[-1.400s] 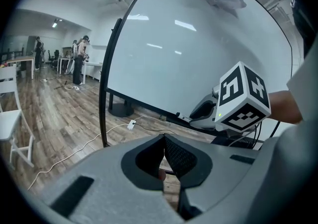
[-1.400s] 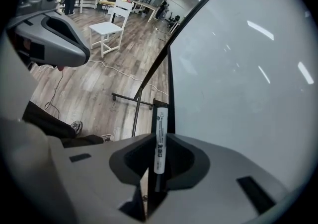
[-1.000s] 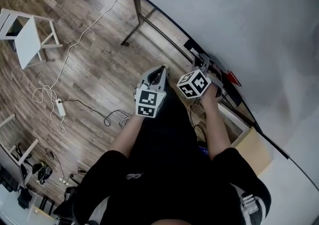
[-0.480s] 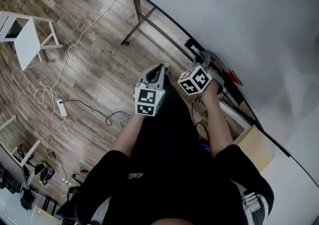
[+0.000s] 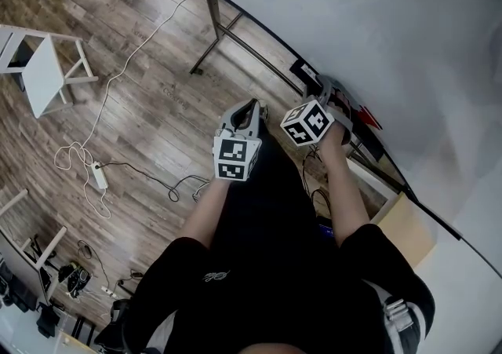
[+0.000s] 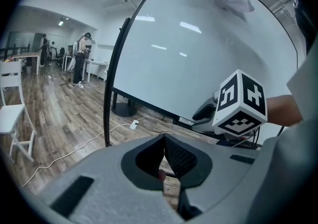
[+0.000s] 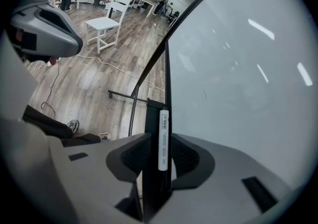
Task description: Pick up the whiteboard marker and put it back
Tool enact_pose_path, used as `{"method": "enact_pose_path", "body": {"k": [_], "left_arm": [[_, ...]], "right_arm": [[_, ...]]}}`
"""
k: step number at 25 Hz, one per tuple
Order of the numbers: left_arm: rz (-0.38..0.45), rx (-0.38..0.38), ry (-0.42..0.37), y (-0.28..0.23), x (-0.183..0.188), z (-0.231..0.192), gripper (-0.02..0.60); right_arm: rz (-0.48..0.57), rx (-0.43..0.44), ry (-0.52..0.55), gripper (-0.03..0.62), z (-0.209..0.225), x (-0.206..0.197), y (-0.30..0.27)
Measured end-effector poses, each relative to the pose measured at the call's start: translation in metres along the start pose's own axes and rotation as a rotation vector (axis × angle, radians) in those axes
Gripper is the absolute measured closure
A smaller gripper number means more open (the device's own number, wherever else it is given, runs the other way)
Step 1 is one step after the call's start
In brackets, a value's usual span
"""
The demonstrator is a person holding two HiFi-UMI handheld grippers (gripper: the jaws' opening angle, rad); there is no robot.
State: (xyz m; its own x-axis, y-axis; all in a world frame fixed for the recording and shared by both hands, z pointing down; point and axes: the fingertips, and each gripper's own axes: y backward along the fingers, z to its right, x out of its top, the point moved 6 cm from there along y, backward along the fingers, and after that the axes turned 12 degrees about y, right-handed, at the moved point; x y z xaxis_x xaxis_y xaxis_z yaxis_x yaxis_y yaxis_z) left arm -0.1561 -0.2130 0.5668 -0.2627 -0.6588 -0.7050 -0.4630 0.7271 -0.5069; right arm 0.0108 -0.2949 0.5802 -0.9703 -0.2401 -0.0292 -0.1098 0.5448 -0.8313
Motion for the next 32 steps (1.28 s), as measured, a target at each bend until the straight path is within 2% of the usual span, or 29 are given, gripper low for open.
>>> {"method": "enact_pose_path", "body": {"k": [5, 9, 12, 17, 20, 27, 32], "left_arm": [[0.022, -0.032, -0.024, -0.001, 0.007, 0.008, 0.577], [0.043, -0.079, -0.045, -0.006, 0.017, 0.026, 0.577], [0.070, -0.122, -0.060, -0.004, 0.026, 0.045, 0.577], [0.099, -0.179, -0.101, 0.022, 0.031, 0.074, 0.577], [0.113, -0.195, -0.111, 0.037, 0.028, 0.084, 0.577], [0.160, -0.222, -0.190, 0.080, 0.029, 0.108, 0.577], [0.176, -0.253, -0.216, 0.102, 0.022, 0.121, 0.576]], "right_arm": [[0.081, -0.069, -0.111, 0.499, 0.005, -0.002, 0.022], [0.211, -0.092, -0.317, 0.544, 0.012, -0.005, 0.052], [0.284, -0.147, -0.436, 0.568, 0.017, -0.010, 0.080], [0.364, -0.227, -0.525, 0.589, 0.009, -0.023, 0.132], [0.429, -0.236, -0.595, 0.592, -0.001, -0.030, 0.154], [0.534, -0.266, -0.767, 0.594, -0.028, -0.043, 0.196], [0.563, -0.292, -0.854, 0.594, -0.056, -0.055, 0.218]]}}
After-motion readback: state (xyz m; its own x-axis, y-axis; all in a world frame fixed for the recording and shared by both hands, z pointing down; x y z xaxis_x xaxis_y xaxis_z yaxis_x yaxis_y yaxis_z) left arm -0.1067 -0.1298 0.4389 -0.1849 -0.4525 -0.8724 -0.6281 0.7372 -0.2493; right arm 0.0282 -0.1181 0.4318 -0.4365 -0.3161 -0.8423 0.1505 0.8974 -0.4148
